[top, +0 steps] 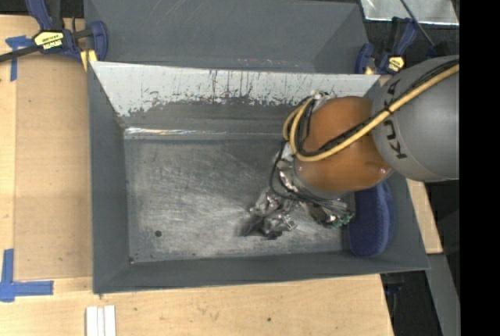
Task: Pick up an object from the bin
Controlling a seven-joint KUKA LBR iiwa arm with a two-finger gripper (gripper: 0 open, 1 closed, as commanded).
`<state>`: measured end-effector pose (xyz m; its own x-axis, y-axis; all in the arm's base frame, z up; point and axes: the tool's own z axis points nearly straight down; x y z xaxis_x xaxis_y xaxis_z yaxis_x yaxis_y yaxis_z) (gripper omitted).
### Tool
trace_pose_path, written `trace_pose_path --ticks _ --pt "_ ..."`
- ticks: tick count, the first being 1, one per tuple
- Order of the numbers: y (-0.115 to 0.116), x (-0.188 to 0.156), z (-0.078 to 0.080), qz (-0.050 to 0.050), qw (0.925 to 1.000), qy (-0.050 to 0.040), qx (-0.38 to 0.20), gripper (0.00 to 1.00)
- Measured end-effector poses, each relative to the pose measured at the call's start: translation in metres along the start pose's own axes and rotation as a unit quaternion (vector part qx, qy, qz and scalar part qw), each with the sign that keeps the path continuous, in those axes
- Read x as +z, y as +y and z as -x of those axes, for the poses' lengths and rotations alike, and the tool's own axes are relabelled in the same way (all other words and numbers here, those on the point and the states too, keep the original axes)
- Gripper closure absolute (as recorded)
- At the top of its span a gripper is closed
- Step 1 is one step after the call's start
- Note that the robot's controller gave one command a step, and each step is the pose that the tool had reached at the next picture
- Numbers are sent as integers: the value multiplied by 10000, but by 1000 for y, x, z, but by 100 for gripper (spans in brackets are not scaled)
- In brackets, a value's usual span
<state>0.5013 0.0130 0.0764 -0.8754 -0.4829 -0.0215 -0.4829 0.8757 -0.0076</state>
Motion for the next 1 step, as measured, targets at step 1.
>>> trace_pose_path --ticks 1 --pt "0 -126 11 21 9956 55 -937 100"
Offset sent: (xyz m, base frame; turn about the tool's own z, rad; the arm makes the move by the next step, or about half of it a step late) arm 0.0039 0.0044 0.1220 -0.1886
